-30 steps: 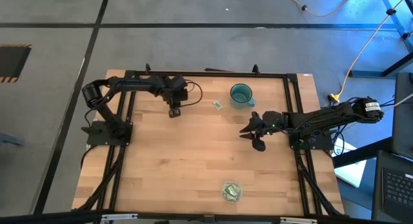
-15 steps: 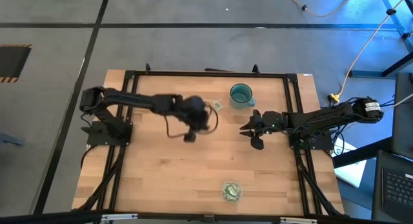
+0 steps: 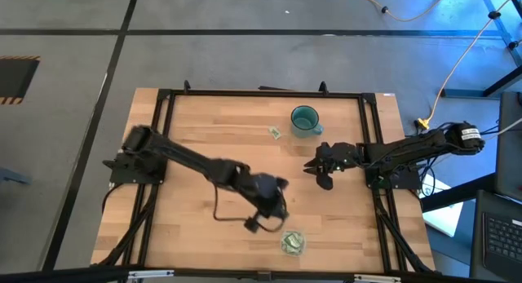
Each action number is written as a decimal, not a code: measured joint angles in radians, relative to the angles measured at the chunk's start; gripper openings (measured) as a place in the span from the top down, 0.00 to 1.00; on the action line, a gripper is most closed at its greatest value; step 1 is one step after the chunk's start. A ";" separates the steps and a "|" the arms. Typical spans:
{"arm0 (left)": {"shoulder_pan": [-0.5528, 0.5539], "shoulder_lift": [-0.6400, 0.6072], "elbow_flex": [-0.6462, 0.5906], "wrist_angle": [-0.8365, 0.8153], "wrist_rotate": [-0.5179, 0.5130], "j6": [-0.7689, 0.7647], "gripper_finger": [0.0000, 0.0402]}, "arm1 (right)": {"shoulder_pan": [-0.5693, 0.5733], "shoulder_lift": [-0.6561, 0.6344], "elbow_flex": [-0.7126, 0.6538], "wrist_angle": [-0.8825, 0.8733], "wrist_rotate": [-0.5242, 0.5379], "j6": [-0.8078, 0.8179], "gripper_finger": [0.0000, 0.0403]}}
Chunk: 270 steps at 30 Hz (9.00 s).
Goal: Pick and place items into bin
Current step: Put the green truvia packet into the transparent bin, then put the light green stevia packet into the transparent bin, then return to Home Position
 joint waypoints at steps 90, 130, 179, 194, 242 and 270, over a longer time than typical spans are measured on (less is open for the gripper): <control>0.559 -1.111 -1.233 0.603 -0.071 -0.075 0.80 | -0.174 0.423 0.749 -0.617 0.086 -0.518 0.73; 0.609 -1.119 -1.234 0.527 -0.070 -0.004 0.80 | -0.383 1.071 1.237 -0.982 -0.027 -0.676 0.82; 0.609 -1.119 -1.234 0.544 -0.073 -0.030 0.82 | 0.524 0.751 1.231 -1.112 -0.029 0.512 1.00; 0.609 -1.119 -1.234 0.543 -0.074 -0.030 0.82 | 0.625 0.885 1.231 -0.917 -0.038 0.744 1.00; 0.609 -1.435 -1.233 0.334 -0.045 -0.102 0.82 | 0.506 0.651 1.231 -0.982 0.126 0.246 0.83; 0.609 -1.774 -1.234 0.147 -0.056 -0.171 0.82 | 0.055 -0.412 0.104 -0.254 -0.030 -0.202 0.83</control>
